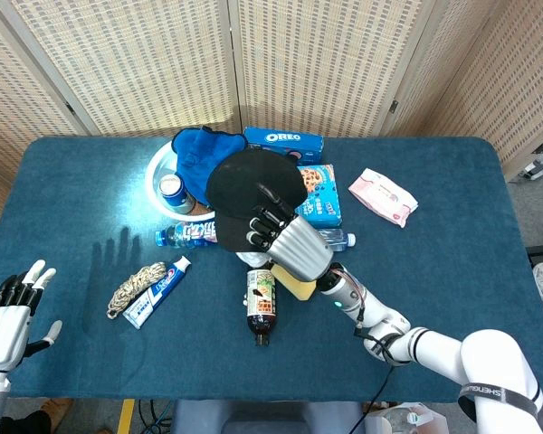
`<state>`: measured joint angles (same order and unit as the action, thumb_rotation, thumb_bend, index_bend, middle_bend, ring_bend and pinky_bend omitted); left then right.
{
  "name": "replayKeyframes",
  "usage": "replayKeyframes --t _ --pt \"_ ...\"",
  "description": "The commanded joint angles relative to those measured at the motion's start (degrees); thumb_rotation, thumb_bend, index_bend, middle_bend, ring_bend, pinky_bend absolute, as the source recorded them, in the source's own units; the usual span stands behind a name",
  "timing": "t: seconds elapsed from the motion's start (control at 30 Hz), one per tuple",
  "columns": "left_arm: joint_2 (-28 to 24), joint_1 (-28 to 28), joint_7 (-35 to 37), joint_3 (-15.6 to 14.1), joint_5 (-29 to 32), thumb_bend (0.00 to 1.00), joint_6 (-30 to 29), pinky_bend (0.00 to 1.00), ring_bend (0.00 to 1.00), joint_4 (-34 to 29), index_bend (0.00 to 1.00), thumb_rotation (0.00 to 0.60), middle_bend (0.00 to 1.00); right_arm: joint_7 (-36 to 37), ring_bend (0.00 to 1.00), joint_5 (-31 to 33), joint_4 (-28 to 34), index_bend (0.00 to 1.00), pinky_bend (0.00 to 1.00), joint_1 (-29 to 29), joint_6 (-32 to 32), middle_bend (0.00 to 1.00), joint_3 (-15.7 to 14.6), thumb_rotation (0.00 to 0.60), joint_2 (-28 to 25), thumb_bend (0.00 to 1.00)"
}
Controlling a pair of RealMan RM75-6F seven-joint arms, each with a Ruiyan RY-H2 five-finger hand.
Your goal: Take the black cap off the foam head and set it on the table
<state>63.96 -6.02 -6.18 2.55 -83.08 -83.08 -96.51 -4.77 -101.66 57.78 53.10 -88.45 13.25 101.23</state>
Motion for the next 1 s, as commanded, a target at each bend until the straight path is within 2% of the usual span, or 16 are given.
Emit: replayKeyframes --t 0.03,0.33,0.57,0.8,1.0 --pt "0.1 -0.1 0.1 0.0 0.0 0.29 0.1 0.0 0.0 0.1 0.0 0.6 0.0 -0.5 0.34 0.6 0.1 1.0 0.09 0.1 -0.2 0.62 0.6 0.6 -0.2 0.42" --pt "0.2 -0.2 0.3 0.1 0.1 0.29 0.4 0.0 0.0 0.5 0.0 0.6 0.0 -1.4 0.35 2.8 -2.3 1.0 0.09 1.9 -0.3 0.62 4.0 0.6 -1.1 0.42" --pt "0.2 -0.1 0.7 0.0 0.3 0.29 0.4 0.0 0.0 0.8 0.0 0.6 0.0 -1.3 0.35 4.5 -2.2 1.0 0.09 1.3 -2.6 0.62 6.3 0.6 -4.6 0.42" --pt "0.2 -0.1 0.9 0.0 -0.1 0.29 0.1 0.0 0.0 0.8 0.0 0.6 0.0 -2.2 0.35 5.0 0.9 1.0 0.09 -3.9 -4.2 0.62 3.7 0.6 -11.1 0.42" --pt "0.4 -0.2 0.7 -0.2 -0.7 0.29 0.1 0.0 0.0 0.6 0.0 0.6 0.0 -1.4 0.35 4.2 1.3 1.0 0.09 -9.4 -4.3 0.62 -1.5 0.6 -15.1 0.42"
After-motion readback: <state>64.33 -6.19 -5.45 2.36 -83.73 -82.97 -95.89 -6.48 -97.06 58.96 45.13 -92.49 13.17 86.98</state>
